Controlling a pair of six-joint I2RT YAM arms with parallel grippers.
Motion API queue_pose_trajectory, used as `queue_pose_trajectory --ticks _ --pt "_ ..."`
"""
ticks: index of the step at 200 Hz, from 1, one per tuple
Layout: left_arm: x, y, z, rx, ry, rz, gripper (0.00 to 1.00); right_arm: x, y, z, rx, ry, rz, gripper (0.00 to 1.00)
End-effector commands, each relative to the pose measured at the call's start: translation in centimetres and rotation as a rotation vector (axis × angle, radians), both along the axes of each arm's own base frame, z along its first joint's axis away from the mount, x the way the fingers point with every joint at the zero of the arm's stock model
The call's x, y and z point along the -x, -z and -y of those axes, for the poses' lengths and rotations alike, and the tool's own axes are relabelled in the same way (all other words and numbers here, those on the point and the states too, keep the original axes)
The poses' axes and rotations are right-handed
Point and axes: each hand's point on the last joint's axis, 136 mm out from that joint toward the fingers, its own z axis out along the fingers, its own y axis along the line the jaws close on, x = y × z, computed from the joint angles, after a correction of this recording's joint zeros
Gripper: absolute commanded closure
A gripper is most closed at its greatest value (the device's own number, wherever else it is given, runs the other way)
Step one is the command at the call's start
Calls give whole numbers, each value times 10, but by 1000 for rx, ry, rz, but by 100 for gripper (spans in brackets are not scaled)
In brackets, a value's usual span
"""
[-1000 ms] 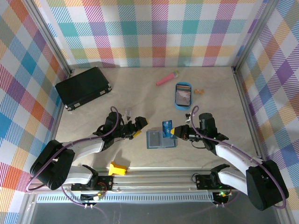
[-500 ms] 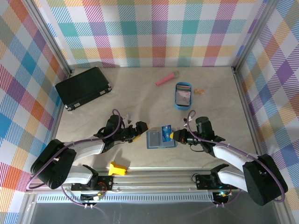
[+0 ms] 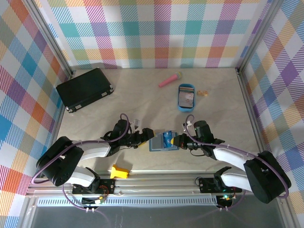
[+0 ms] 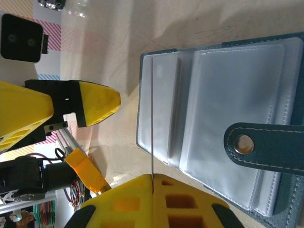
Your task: Put the credit cards into the card holder
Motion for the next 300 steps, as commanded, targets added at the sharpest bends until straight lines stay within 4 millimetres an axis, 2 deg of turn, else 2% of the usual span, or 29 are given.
queue_pose_trajectory --ticks 1,153,300 --pt "-6 -12 10 37 10 46 6 -6 3 -1 -2 34 -18 100" --pt "-1 -10 24 53 61 17 9 -5 9 -13 -23 -1 -28 100" --pt "1 -4 31 60 63 4 9 -5 15 -14 -13 -2 -41 100"
